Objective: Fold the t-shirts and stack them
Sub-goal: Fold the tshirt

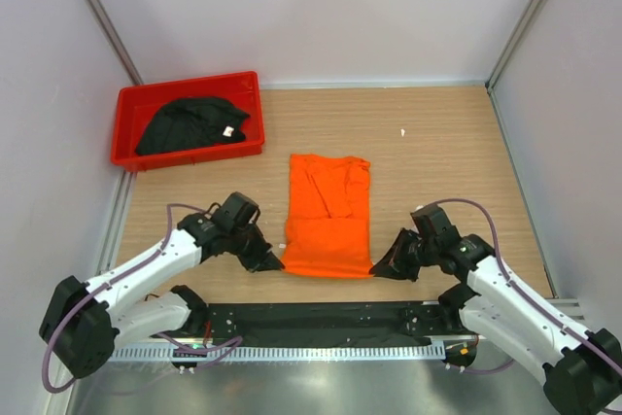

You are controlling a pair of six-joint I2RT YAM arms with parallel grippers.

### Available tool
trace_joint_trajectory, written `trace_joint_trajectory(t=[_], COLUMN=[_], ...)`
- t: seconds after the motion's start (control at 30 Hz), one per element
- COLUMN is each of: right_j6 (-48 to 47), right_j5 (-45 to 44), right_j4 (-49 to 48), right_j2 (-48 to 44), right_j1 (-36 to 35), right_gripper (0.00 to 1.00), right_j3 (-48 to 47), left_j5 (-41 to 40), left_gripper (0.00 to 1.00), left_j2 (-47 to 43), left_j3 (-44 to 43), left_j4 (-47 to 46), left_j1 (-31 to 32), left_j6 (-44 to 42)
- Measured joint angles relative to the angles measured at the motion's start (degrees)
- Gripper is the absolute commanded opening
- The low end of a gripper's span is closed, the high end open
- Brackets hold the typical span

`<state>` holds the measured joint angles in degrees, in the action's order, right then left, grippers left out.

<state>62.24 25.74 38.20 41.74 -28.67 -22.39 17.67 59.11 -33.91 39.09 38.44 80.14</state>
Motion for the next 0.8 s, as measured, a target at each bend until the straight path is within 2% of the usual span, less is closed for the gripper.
trace_joint_trajectory(t=[0.2, 0.47, 0.67, 0.77, 0.8], right_j6=[-1.18, -7.48, -12.0, -13.77, -14.12], right_j5=[-1.03, 0.57, 3.58, 4.92, 5.27], right_j4=[1.51, -0.81, -0.94, -0.76, -0.85], right_j2=[11.32, 36.83, 50.73, 56.33, 57.96], right_j1=[0.81, 10.36, 16.17, 18.21, 18.73], right_gripper=[0.02, 0.02, 0.02, 0.02, 0.01], right_j3=[-11.87, -34.47, -48.09, -52.89, -54.18], left_j5=[-2.49, -3.54, -2.01, -1.22, -0.79], left_gripper=[0.0, 0.0, 0.0, 0.0, 0.05], left_j2=[9.86, 29.38, 45.59, 51.32, 53.33], left_j3=[-15.21, -38.01, -57.48, -64.57, -67.04], left_j4=[4.63, 8.46, 9.4, 9.35, 9.44], left_j1=[-3.65, -11.41, -15.67, -16.92, -17.27], left_j6=[-6.93, -16.31, -21.18, -22.32, -22.47])
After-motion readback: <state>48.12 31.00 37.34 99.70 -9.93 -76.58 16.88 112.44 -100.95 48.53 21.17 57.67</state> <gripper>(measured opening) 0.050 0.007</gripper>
